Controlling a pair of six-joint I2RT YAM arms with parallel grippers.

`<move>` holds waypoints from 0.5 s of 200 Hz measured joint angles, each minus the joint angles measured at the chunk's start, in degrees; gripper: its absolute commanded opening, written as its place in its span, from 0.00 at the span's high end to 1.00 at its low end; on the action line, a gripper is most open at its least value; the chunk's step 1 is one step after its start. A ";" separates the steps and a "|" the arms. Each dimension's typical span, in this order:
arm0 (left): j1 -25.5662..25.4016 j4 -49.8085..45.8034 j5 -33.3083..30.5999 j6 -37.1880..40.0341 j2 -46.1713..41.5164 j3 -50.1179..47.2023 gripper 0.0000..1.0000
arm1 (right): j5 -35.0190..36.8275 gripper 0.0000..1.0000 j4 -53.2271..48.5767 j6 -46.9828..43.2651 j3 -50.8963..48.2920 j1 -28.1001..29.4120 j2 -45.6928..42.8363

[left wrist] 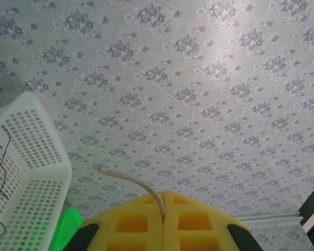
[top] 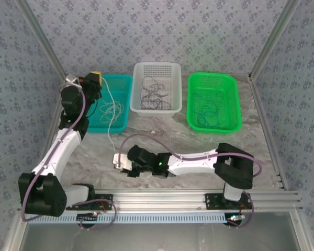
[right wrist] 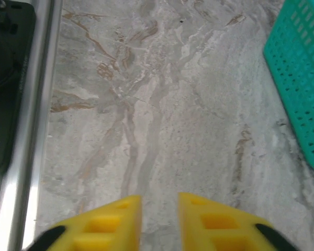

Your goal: Untangle the cables

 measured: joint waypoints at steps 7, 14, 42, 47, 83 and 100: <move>0.46 0.02 0.07 0.00 0.00 0.00 1.00 | 0.57 0.26 0.74 1.20 -0.26 -0.68 -0.15; 0.92 0.02 0.28 0.02 0.00 0.00 1.00 | 1.25 0.23 1.33 2.45 -0.76 -1.55 -0.63; 2.73 -1.70 1.53 0.39 -1.20 0.20 1.00 | 3.37 0.15 2.58 7.02 -4.37 -6.03 -5.77; 3.06 -2.51 1.75 0.76 -1.62 0.39 1.00 | 3.72 0.13 2.75 7.67 -4.92 -6.73 -6.82; 6.47 -5.70 2.36 3.26 -4.98 3.72 1.00 | 4.98 0.08 4.20 12.61 -10.60 -10.34 -16.11; 7.80 -5.79 2.43 3.61 -5.22 5.84 1.00 | 5.03 0.07 4.63 14.93 -13.66 -12.02 -19.52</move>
